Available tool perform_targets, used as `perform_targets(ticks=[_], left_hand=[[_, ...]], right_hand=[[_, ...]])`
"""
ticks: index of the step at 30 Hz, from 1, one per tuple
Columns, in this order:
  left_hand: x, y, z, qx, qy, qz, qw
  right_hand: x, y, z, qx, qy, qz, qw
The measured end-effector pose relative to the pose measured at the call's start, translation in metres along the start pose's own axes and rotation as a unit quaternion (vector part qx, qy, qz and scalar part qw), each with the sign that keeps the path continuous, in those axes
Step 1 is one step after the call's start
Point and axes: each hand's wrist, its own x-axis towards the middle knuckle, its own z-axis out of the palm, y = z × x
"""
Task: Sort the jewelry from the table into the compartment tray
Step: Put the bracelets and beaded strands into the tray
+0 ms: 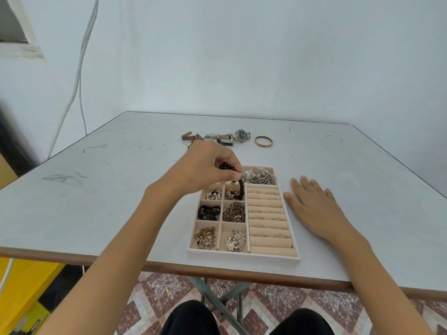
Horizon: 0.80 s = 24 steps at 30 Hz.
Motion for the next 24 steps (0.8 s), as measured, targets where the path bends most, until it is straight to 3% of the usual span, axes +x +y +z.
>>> perform_targets(ticks=[6,16,24], left_hand=[[0.003,-0.011,0.002,0.031,-0.021,-0.016,0.999],[0.003,-0.017,0.011,0.075,-0.050,0.042,0.995],[0.002,-0.023,0.015,0.057,-0.030,0.059,0.996]], right_hand=[[0.001,0.000,0.000,-0.003,0.000,-0.001,1.000],[0.001,0.001,0.000,0.001,0.000,-0.003,1.000],[0.002,0.001,0.000,0.002,0.001,-0.002,1.000]])
